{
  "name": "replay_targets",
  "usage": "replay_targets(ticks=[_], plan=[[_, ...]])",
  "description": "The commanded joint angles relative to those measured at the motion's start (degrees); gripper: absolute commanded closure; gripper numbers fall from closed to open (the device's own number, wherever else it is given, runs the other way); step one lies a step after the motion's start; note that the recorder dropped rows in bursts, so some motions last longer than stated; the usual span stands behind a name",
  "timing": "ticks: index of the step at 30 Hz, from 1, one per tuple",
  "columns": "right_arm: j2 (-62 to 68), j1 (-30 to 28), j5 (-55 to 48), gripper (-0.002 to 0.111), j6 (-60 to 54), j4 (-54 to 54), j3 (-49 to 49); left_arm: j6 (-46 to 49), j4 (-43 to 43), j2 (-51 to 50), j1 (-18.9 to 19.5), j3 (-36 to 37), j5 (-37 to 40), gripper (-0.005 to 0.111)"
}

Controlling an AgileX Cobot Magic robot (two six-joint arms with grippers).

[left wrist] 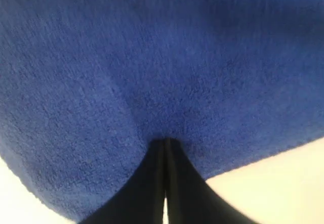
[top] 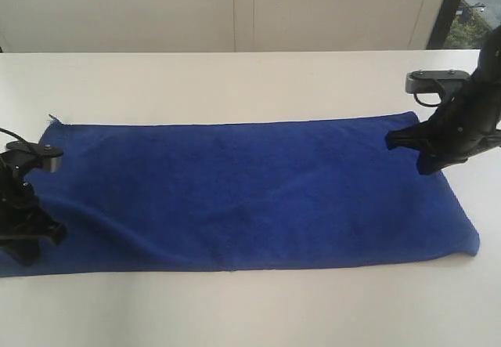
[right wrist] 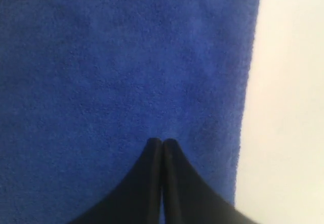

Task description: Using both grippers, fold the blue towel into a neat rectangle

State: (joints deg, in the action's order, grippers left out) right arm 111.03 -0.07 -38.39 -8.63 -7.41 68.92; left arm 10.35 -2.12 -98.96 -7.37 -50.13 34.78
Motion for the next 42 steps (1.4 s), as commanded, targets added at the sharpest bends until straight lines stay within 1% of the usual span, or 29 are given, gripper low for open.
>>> replay_targets(ticks=[1, 7, 12, 16, 19, 21, 26, 30, 35, 37, 39, 42], plan=[[0.02, -0.31, -0.34, 0.108, -0.56, 3.76, -0.43, 1.43, 2.88, -1.04, -0.27, 0.37, 3.36, 0.107], [0.73, -0.31, -0.34, 0.108, -0.56, 5.09, -0.43, 1.43, 6.57, -1.04, -0.27, 0.37, 5.44, 0.107], [-0.26, -0.31, -0.50, 0.108, 0.17, 5.07, -0.33, 1.43, 6.58, -1.04, -0.27, 0.16, 3.58, 0.107], [-5.46, -0.52, -5.74, 0.108, 4.38, 5.54, -0.33, 1.43, 6.04, -1.04, -0.27, -0.94, 3.97, 0.107], [-9.43, -0.52, -12.08, 0.108, 8.63, 9.09, -0.57, 1.43, 6.04, -0.94, -0.27, -2.69, 5.71, 0.107], [-12.69, -0.52, -12.32, 0.108, 9.35, 9.87, -2.78, 1.43, 5.66, 0.13, -0.27, -4.19, 7.14, 0.107], [-15.43, -0.53, -9.22, 0.108, 9.35, 9.76, -8.99, 1.18, 4.89, 5.34, -0.27, -5.25, 6.95, 0.107], [-15.43, -1.06, -5.07, 0.108, 9.35, 9.60, -11.42, -2.22, 3.64, 11.51, -0.27, -5.25, 6.75, 0.107], [-15.43, -2.70, -2.61, 0.108, 9.51, 9.24, -10.51, -13.52, 3.42, 19.14, 0.50, -4.92, 7.05, 0.107], [-15.43, -2.80, -2.33, 0.107, 9.51, 9.10, -9.89, -17.33, 2.90, 22.47, 1.61, -4.10, 6.53, 0.107], [-15.11, -2.80, -2.18, 0.103, 9.16, 8.72, -9.27, -19.70, 1.37, 25.77, 2.87, -3.00, 6.53, 0.107], [-13.34, -2.80, -1.80, 0.094, 8.26, 8.00, -8.68, -19.82, -2.35, 31.43, 4.43, -0.81, 7.28, 0.107]])
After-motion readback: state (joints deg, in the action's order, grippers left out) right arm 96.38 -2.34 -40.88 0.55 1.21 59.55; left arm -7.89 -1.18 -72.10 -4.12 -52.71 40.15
